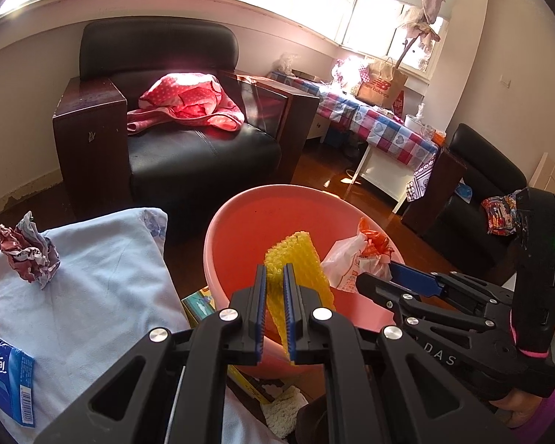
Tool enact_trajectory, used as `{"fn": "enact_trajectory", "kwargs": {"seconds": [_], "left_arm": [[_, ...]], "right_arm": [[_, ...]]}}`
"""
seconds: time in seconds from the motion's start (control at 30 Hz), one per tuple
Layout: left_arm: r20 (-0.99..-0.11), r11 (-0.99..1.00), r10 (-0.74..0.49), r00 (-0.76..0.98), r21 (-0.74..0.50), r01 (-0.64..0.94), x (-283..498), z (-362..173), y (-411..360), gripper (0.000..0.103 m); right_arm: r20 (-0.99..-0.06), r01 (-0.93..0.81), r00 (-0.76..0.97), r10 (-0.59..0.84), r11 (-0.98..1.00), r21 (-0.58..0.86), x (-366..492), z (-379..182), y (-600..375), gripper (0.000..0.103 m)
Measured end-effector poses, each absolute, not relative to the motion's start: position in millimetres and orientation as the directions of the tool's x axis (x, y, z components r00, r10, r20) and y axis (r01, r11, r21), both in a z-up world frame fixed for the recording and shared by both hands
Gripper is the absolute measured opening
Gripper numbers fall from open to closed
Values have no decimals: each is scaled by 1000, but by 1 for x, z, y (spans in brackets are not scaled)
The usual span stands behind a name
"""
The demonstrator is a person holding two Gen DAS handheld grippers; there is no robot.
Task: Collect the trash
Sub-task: 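Carry the net and bag over the bucket and open both grippers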
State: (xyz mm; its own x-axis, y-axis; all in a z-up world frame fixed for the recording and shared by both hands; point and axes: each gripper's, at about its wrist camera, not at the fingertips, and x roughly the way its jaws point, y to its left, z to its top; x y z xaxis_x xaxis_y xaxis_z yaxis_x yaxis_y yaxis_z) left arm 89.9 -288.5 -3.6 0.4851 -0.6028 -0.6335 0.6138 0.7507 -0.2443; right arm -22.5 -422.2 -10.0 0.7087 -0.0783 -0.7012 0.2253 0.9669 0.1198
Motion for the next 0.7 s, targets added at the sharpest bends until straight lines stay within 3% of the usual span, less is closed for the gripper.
{"fn": "enact_trajectory", "kwargs": {"seconds": [0.17, 0.3, 0.4, 0.63, 0.7], "left_arm": [[-647, 760, -593, 479, -255, 598, 89, -9, -286, 8], [-643, 765, -593, 485, -263, 588, 87, -7, -284, 17], [-630, 770, -593, 501, -262, 582, 82, -1, -283, 30], [-611, 779, -586, 532, -246, 576, 66, 14, -283, 31], [-605, 784, -581, 545, -236, 574, 60, 18, -280, 36]], "right_arm": [[-712, 231, 699, -62, 962, 143, -22, -14, -427, 38], [-722, 242, 690, -38, 953, 181, -23, -18, -434, 39], [-719, 241, 694, -42, 954, 178, -27, -17, -437, 43], [-699, 242, 714, -43, 952, 189, -41, -10, -450, 46], [-691, 232, 722, -39, 954, 188, -44, -8, -450, 46]]}}
